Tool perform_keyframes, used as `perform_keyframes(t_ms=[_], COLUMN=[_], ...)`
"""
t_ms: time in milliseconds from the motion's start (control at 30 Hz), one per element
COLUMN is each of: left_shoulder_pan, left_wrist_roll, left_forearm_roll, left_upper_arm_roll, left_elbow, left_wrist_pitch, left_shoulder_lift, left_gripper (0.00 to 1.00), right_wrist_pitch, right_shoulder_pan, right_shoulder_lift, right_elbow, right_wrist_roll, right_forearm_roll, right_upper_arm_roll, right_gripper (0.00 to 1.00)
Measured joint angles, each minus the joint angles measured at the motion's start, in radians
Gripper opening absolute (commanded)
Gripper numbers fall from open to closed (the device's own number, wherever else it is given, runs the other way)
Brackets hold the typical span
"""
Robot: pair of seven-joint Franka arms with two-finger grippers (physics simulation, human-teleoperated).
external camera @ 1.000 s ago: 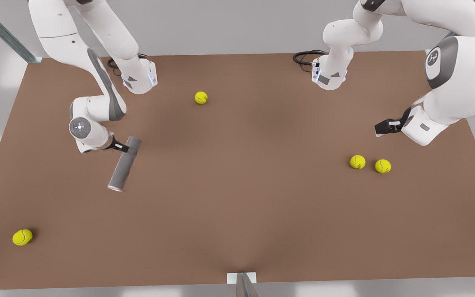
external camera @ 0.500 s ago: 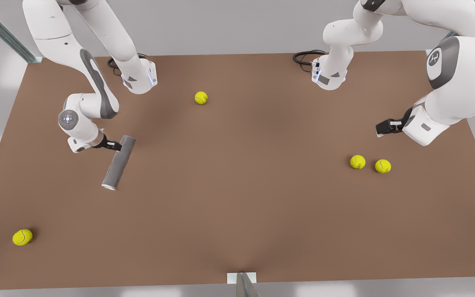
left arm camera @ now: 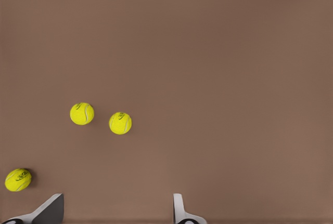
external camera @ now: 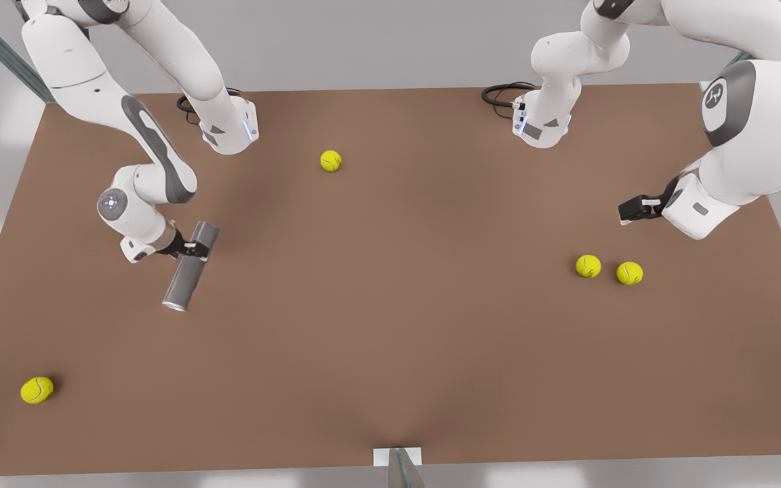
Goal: Put the tennis tube upright
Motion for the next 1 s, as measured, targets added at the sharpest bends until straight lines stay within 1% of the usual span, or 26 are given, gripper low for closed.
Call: perform_keyframes(t_ms=[100,167,233,300,367,433,467,800,867,900,1000], left_shoulder_pan=[0.001,0.001,0.0,0.001,0.001,0.002,0.002,0.0,0.001,0.002,0.001], left_wrist_roll=[0.001,0.002,0.002,0.003,0.003,0.004,0.004,0.005,0.006,0.006,0.006], left_forearm_roll=[0.0,0.0,0.0,0.0,0.0,0.0,-0.001,0.0,0.0,0.0,0.001], left_upper_arm_roll=[0.001,0.002,0.002,0.001,0.002,0.003,0.003,0.004,0.003,0.003,0.004], left_elbow=[0.001,0.0,0.0,0.001,0.001,0.001,0.0,0.002,0.002,0.002,0.001], left_wrist_pitch=[0.0,0.0,0.0,-0.001,-0.001,-0.001,-0.001,-0.001,-0.001,-0.001,-0.001], left_shoulder_lift=[0.001,0.001,0.002,0.002,0.002,0.001,0.001,0.003,0.002,0.001,0.002], left_gripper=[1.0,1.0,1.0,1.0,1.0,1.0,1.0,1.0,1.0,1.0,1.0], right_wrist_pitch=[0.017,0.029,0.038,0.044,0.048,0.051,0.053,0.054,0.055,0.055,0.056], right_shoulder_pan=[0.119,0.145,0.156,0.259,0.312,0.325,0.328,0.331,0.33,0.33,0.325], right_shoulder_lift=[0.024,0.038,0.044,0.045,0.045,0.045,0.045,0.039,0.041,0.042,0.042], right_elbow=[0.016,0.019,0.02,0.021,0.021,0.021,0.021,0.021,0.021,0.021,0.021], right_wrist_roll=[-0.006,-0.01,-0.013,-0.015,-0.017,-0.019,-0.019,-0.026,-0.027,-0.027,-0.028], right_forearm_roll=[-0.012,-0.017,-0.021,-0.025,-0.03,-0.034,-0.038,-0.05,-0.051,-0.051,-0.052], right_upper_arm_roll=[-0.124,-0.155,-0.165,-0.258,-0.308,-0.321,-0.324,-0.326,-0.326,-0.327,-0.327], right_gripper=[1.0,1.0,1.0,1.0,1.0,1.0,0.93,0.91,0.89,0.86,0.84])
